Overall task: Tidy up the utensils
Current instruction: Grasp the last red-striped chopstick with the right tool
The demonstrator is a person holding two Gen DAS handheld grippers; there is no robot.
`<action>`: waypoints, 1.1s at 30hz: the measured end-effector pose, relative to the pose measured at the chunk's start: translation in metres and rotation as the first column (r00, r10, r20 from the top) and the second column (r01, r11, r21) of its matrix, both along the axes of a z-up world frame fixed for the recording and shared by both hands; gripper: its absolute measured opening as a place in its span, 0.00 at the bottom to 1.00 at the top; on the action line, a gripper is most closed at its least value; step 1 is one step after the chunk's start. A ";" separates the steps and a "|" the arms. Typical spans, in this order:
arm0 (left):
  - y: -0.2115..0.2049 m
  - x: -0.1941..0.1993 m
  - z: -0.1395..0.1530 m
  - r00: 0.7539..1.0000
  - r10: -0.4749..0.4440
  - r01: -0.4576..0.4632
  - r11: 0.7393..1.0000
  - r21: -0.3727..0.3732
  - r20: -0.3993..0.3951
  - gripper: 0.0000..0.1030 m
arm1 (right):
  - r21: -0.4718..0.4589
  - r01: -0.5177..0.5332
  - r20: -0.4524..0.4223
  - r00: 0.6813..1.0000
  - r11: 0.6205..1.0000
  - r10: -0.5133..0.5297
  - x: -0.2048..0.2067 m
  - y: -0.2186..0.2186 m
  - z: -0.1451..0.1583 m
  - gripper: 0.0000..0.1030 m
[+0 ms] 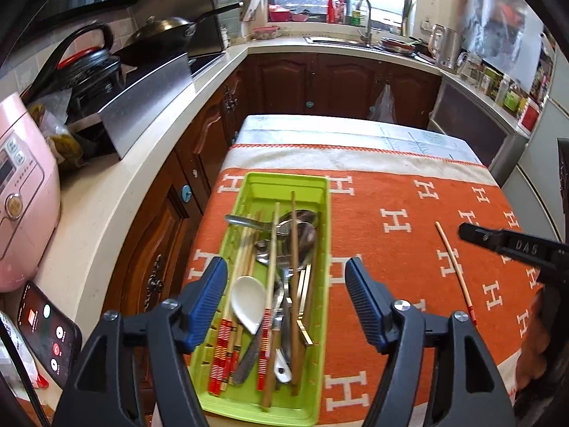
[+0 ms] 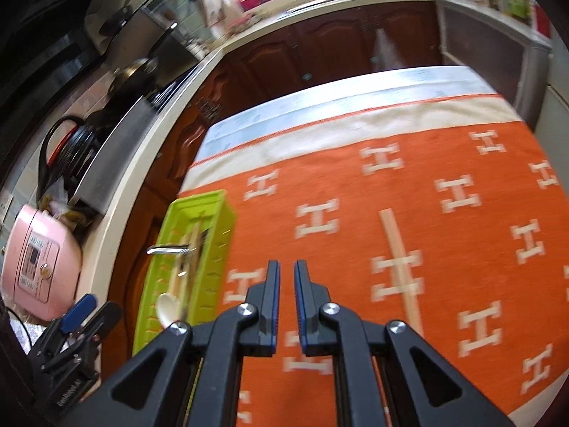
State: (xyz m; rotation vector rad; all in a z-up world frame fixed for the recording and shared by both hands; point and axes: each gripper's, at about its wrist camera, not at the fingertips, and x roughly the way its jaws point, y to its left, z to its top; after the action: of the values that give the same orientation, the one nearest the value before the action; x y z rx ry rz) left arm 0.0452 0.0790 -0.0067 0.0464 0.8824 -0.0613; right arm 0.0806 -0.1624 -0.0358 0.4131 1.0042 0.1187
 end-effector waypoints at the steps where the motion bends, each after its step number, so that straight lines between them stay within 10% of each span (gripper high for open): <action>1: -0.005 0.000 0.000 1.000 -0.010 0.010 1.000 0.000 -0.003 0.66 | -0.012 0.016 0.000 1.000 1.000 -0.016 -0.002 -0.010 0.000 0.10; 12: -0.080 0.000 -0.025 0.985 -0.160 0.158 0.987 -0.029 -0.066 0.83 | -0.030 0.045 -0.056 0.997 0.999 -0.047 -0.024 -0.074 -0.035 0.19; 22: -0.111 0.007 -0.079 0.964 -0.190 0.194 0.981 0.005 -0.186 0.83 | -0.095 -0.086 -0.139 0.988 0.992 0.072 -0.036 -0.058 -0.082 0.20; 33: -0.106 0.019 -0.098 0.953 -0.174 0.166 0.985 -0.051 -0.247 0.83 | -0.318 -0.192 -0.042 0.981 0.928 0.188 -0.046 -0.020 -0.083 0.36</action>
State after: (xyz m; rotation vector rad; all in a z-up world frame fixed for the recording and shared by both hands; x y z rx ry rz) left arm 0.0639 -0.0270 -0.1049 0.0886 1.1288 -0.2458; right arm 0.0350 -0.1824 -0.1192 0.0171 1.0522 0.1244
